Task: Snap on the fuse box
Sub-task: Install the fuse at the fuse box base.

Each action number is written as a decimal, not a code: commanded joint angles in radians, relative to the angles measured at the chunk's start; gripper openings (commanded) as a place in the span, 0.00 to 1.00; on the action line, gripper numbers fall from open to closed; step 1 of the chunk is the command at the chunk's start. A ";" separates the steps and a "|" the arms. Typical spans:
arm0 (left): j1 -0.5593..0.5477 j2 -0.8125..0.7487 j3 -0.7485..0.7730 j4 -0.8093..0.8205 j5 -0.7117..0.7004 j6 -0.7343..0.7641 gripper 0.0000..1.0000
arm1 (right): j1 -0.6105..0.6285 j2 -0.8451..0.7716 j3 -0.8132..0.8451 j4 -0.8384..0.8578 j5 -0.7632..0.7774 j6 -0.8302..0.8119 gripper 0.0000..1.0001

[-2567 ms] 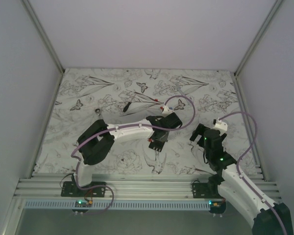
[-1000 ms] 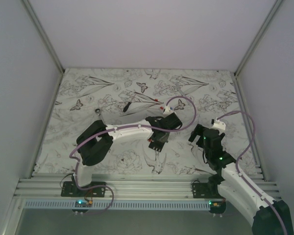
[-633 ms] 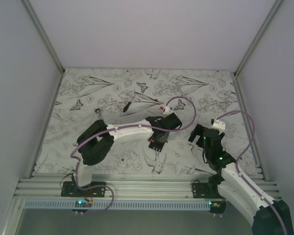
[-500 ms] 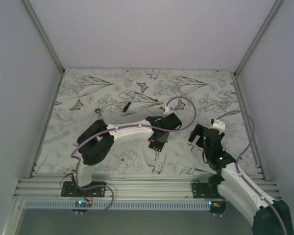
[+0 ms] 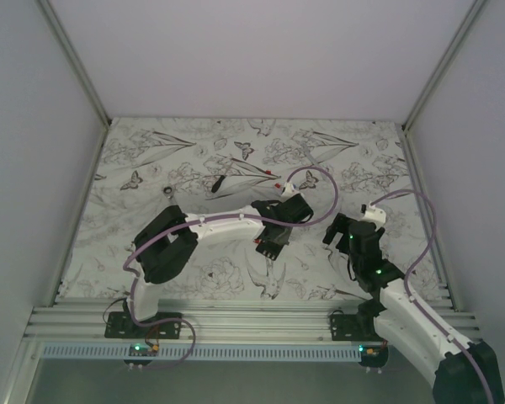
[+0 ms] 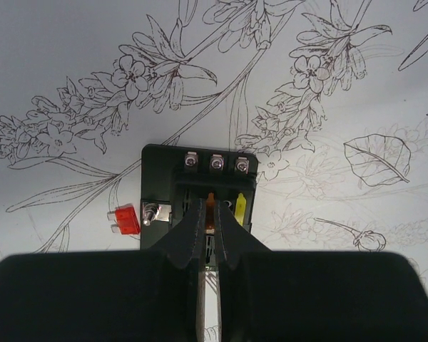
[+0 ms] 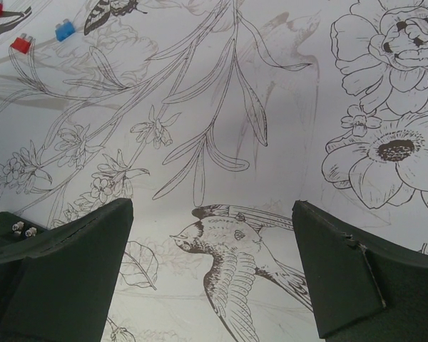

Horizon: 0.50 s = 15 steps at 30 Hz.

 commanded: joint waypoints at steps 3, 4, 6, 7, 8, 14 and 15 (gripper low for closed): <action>0.005 0.057 -0.001 -0.014 0.054 0.026 0.00 | -0.008 0.008 0.010 0.038 -0.012 -0.005 1.00; 0.005 0.058 -0.005 -0.015 0.058 0.027 0.00 | -0.007 0.010 0.011 0.039 -0.015 -0.007 1.00; 0.002 0.054 -0.015 -0.013 0.061 0.035 0.00 | -0.008 0.013 0.013 0.041 -0.017 -0.008 1.00; 0.001 0.050 -0.022 -0.012 0.057 0.037 0.00 | -0.008 0.014 0.013 0.042 -0.020 -0.010 1.00; -0.001 0.043 -0.029 -0.009 0.057 0.042 0.00 | -0.008 0.016 0.013 0.044 -0.022 -0.011 1.00; -0.006 0.018 -0.081 0.034 0.065 0.066 0.00 | -0.008 0.027 0.013 0.052 -0.037 -0.017 1.00; -0.006 0.021 -0.085 0.034 0.067 0.066 0.00 | -0.008 0.030 0.014 0.052 -0.040 -0.018 1.00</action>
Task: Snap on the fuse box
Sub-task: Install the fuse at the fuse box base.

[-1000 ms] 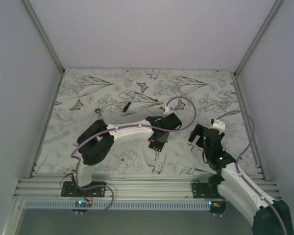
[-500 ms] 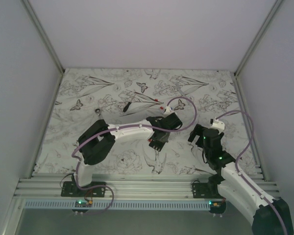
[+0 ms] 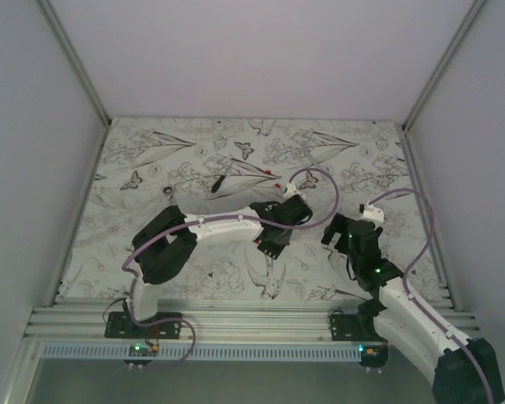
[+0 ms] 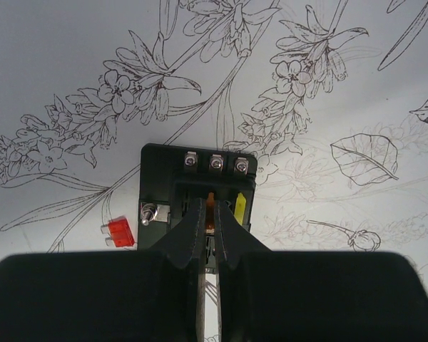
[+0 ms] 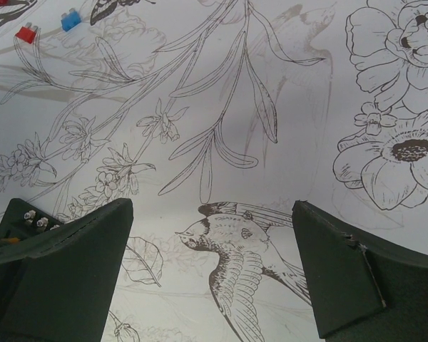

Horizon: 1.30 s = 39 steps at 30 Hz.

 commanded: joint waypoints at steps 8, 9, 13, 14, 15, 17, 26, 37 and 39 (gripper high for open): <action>-0.005 0.019 -0.117 -0.028 0.078 0.037 0.00 | -0.008 0.036 0.020 0.047 -0.034 -0.023 1.00; -0.006 0.020 -0.122 -0.031 0.086 0.046 0.00 | -0.008 0.042 0.021 0.049 -0.038 -0.023 1.00; -0.017 0.021 -0.142 -0.035 0.090 0.056 0.00 | -0.008 0.060 0.026 0.051 -0.048 -0.027 1.00; -0.019 0.019 -0.150 -0.036 0.090 0.057 0.00 | -0.007 0.062 0.026 0.052 -0.051 -0.027 1.00; -0.020 0.018 -0.154 -0.039 0.088 0.056 0.00 | -0.008 0.066 0.026 0.053 -0.051 -0.028 1.00; -0.021 0.018 -0.158 -0.058 0.076 0.041 0.00 | -0.007 0.069 0.028 0.055 -0.056 -0.028 1.00; -0.016 0.091 -0.132 -0.088 0.076 -0.065 0.00 | -0.008 0.079 0.030 0.060 -0.070 -0.032 1.00; -0.016 -0.016 -0.034 -0.115 0.017 -0.008 0.09 | -0.008 0.083 0.031 0.062 -0.085 -0.034 1.00; -0.015 -0.016 -0.007 -0.118 0.007 0.012 0.14 | -0.007 0.086 0.032 0.064 -0.089 -0.035 1.00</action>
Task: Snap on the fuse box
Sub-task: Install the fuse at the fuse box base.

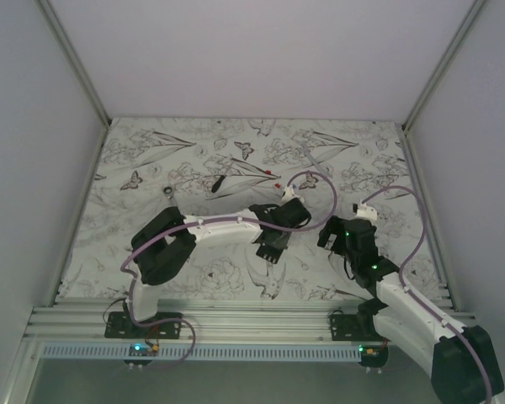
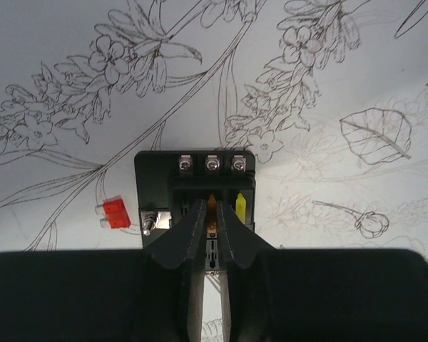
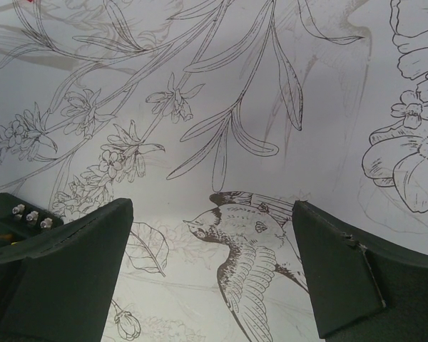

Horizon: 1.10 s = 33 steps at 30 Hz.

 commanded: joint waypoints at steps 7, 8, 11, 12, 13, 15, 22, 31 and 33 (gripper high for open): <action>0.010 -0.013 0.069 -0.123 -0.009 0.054 0.22 | -0.008 0.003 0.031 0.029 -0.013 -0.012 1.00; 0.010 -0.019 0.071 -0.124 0.000 0.055 0.23 | -0.008 0.004 0.031 0.030 -0.013 -0.012 1.00; 0.014 -0.033 0.082 -0.125 0.039 0.062 0.27 | -0.008 0.015 0.032 0.033 -0.018 -0.012 1.00; 0.017 -0.033 0.085 -0.130 0.050 0.058 0.28 | -0.008 0.017 0.033 0.033 -0.019 -0.012 1.00; 0.022 -0.032 0.090 -0.139 0.056 0.050 0.28 | -0.008 0.020 0.034 0.033 -0.019 -0.012 1.00; 0.033 -0.026 0.095 -0.175 0.062 0.033 0.28 | -0.008 0.019 0.034 0.033 -0.019 -0.012 1.00; 0.045 -0.016 0.084 -0.193 0.111 0.010 0.23 | -0.007 0.015 0.033 0.033 -0.018 -0.012 1.00; 0.045 -0.005 0.105 -0.193 0.131 0.015 0.18 | -0.008 0.014 0.033 0.033 -0.018 -0.012 1.00; 0.046 -0.002 0.109 -0.192 0.133 0.015 0.17 | -0.008 0.014 0.033 0.033 -0.019 -0.012 1.00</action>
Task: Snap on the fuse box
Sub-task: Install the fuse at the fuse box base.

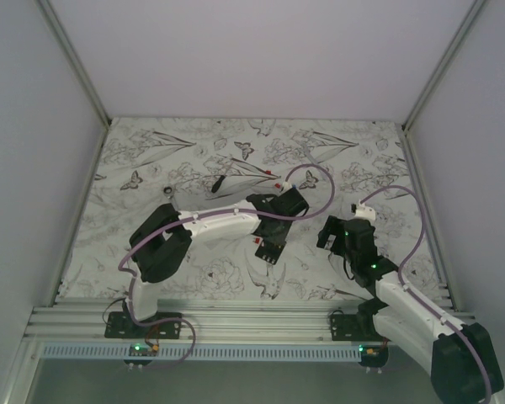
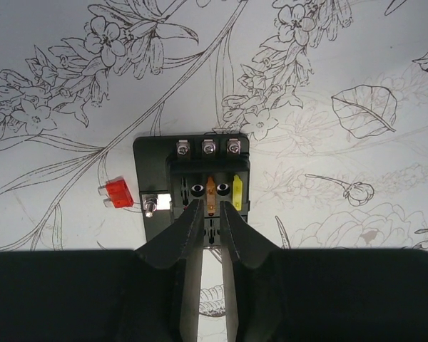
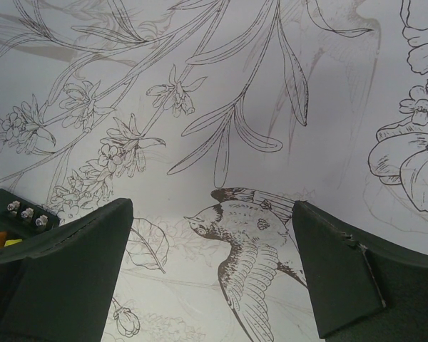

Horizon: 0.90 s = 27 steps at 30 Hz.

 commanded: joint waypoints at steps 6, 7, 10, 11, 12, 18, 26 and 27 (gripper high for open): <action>0.003 0.025 0.036 -0.045 0.015 -0.008 0.12 | -0.008 -0.007 0.033 0.031 -0.001 -0.010 1.00; 0.003 0.029 0.036 -0.044 0.015 -0.009 0.11 | -0.008 -0.007 0.033 0.032 -0.001 -0.009 1.00; 0.004 0.034 0.035 -0.046 0.012 -0.010 0.11 | -0.009 -0.007 0.033 0.032 -0.001 -0.009 1.00; 0.005 0.035 0.036 -0.047 0.010 -0.011 0.11 | -0.008 -0.007 0.033 0.032 -0.001 -0.009 1.00; 0.004 0.038 0.036 -0.046 0.012 -0.011 0.11 | -0.008 -0.006 0.033 0.032 -0.001 -0.009 1.00; 0.005 0.054 0.038 -0.049 0.015 -0.016 0.11 | -0.008 -0.005 0.033 0.031 -0.001 -0.009 1.00; 0.006 0.075 0.035 -0.065 0.012 -0.032 0.04 | -0.008 -0.004 0.033 0.032 -0.003 -0.008 1.00; 0.006 0.079 0.035 -0.070 0.008 -0.035 0.03 | -0.008 -0.004 0.033 0.032 -0.002 -0.008 1.00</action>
